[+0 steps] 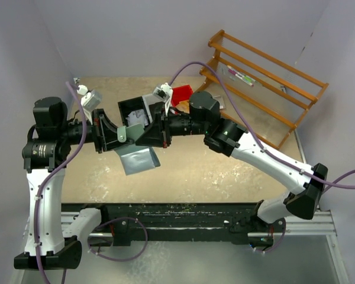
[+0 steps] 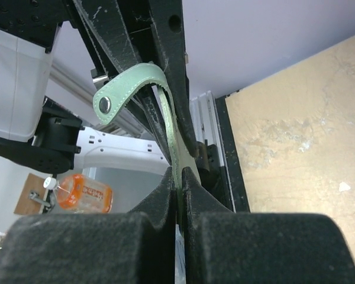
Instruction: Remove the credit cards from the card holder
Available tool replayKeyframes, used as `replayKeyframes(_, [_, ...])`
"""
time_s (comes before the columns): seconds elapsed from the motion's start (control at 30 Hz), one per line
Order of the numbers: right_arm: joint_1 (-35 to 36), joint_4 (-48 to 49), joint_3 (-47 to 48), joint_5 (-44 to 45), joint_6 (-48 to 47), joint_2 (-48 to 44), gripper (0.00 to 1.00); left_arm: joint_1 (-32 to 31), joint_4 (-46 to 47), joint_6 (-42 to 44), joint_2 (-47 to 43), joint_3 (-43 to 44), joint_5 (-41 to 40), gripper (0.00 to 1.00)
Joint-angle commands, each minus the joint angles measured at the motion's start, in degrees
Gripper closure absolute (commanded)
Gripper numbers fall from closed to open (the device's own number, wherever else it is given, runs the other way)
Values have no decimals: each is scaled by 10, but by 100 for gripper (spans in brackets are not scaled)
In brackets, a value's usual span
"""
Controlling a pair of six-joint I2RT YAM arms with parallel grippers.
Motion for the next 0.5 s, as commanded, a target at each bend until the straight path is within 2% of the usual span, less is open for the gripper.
replayKeyframes(0.0, [-2, 18, 40, -27, -1, 4, 100, 0, -7, 31, -8, -9, -16, 79])
replayKeyframes(0.03, [-2, 18, 43, -29, 0, 7, 100, 0, -14, 39, -9, -12, -18, 74])
replayKeyframes(0.1, [-3, 17, 46, -34, 1, 11, 100, 0, -22, 49, -11, -16, -21, 72])
replayKeyframes(0.13, [-2, 15, 47, -36, 1, 14, 100, 0, -24, 51, -12, -18, -22, 75])
replayKeyframes(0.27, [-2, 12, 49, -43, 1, 18, 98, 0, -31, 58, -9, -19, -24, 97])
replayKeyframes(0.3, [-3, 13, 49, -46, 1, 18, 89, 0, -31, 55, -8, -19, -22, 100])
replayKeyframes(0.47, [-14, 55, 6, -107, 6, 3, 49, 0, 2, -12, 6, -2, 1, 100])
